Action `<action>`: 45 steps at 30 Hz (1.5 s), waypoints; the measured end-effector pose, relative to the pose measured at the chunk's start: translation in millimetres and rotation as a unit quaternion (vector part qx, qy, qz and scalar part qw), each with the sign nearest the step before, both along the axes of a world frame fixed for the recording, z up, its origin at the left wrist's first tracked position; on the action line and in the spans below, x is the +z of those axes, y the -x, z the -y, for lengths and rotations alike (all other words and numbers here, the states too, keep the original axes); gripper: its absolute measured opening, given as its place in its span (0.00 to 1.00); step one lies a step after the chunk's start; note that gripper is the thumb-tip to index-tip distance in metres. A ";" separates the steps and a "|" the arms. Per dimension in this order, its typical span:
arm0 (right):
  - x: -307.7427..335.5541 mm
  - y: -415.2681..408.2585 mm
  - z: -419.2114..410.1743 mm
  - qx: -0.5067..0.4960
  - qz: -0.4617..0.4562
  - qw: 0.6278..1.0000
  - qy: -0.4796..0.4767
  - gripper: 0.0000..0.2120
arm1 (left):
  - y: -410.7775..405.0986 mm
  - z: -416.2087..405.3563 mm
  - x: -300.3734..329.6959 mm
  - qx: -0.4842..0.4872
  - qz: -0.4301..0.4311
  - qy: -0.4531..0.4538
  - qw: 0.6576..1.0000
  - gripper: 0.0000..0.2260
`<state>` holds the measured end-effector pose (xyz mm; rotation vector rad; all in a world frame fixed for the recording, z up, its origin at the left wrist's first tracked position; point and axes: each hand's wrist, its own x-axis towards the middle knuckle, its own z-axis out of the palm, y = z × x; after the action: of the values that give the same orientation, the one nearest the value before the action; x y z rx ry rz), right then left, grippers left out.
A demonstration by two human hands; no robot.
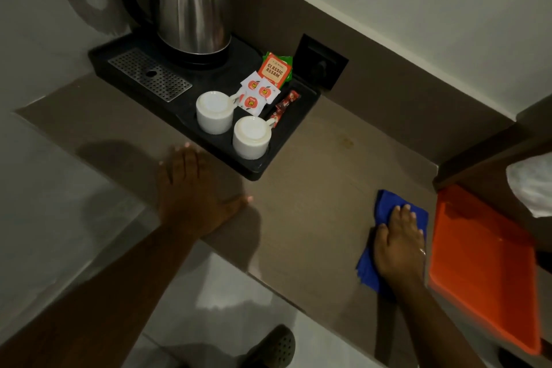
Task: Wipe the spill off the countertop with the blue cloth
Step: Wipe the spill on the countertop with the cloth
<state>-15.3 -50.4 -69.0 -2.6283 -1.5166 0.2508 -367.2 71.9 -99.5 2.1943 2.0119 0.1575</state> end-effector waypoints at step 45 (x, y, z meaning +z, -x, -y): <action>0.4 60.5 -182.4 -0.009 0.008 1.000 -0.005 0.29 | 1.0 0.0 -5.3 0.002 0.017 0.000 1.000 0.62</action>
<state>-75.8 132.0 -68.6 -2.6419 -1.4944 0.2218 -368.2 71.9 -104.8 2.1721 1.9973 0.1937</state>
